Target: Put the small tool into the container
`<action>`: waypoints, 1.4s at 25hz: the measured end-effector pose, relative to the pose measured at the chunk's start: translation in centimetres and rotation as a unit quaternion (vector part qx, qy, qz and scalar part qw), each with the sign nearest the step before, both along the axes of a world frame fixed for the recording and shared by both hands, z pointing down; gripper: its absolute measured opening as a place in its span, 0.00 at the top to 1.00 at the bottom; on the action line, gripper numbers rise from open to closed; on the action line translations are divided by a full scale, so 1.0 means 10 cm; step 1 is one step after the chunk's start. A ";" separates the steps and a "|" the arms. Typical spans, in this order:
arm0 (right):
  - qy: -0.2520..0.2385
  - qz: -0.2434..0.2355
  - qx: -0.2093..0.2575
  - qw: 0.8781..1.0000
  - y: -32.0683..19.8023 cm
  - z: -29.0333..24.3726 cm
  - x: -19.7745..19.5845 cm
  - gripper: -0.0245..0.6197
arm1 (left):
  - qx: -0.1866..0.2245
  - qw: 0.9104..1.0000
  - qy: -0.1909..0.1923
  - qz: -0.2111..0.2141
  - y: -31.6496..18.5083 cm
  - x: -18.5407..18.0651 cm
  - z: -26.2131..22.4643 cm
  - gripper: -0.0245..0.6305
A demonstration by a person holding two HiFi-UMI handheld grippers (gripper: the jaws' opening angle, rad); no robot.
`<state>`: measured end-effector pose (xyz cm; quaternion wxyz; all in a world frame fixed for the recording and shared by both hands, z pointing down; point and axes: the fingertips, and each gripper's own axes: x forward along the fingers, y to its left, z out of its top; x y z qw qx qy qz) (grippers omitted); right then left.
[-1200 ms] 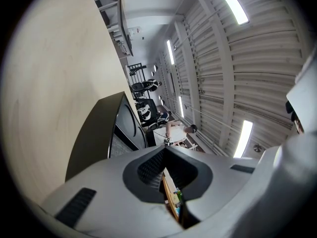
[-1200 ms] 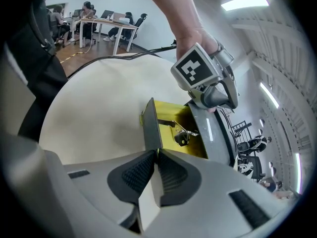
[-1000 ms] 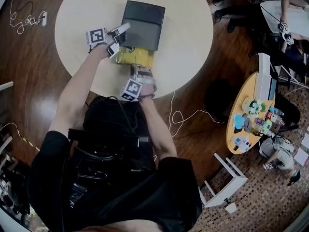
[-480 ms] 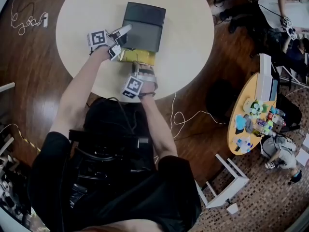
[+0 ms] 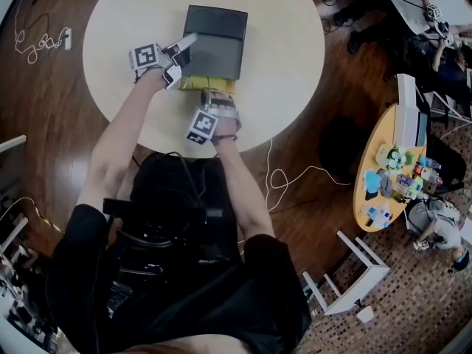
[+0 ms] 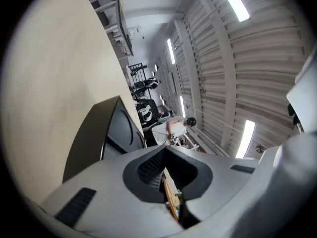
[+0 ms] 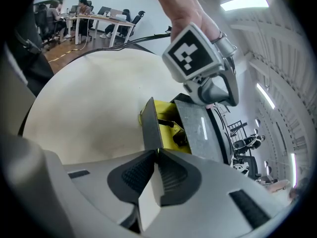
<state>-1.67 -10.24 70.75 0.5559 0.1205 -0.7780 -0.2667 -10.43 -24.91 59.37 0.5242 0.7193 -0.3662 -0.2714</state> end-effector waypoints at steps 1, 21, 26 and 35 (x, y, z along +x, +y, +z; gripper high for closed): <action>0.000 0.000 -0.001 1.000 -0.01 0.00 0.00 0.91 | 0.010 1.000 -0.006 -0.010 -0.07 -0.10 -0.07 0.97; -0.026 0.017 0.019 0.999 -0.04 -0.05 0.00 0.91 | -0.024 0.998 0.017 0.057 -0.33 0.09 0.19 0.97; -0.022 0.025 0.017 0.999 -0.09 -0.02 -0.02 0.91 | -0.033 0.998 0.007 0.052 -0.29 0.10 0.25 0.97; -0.022 0.036 0.026 0.999 -0.23 -0.04 -0.08 0.91 | -0.023 0.998 -0.002 0.052 -0.32 0.10 0.22 0.97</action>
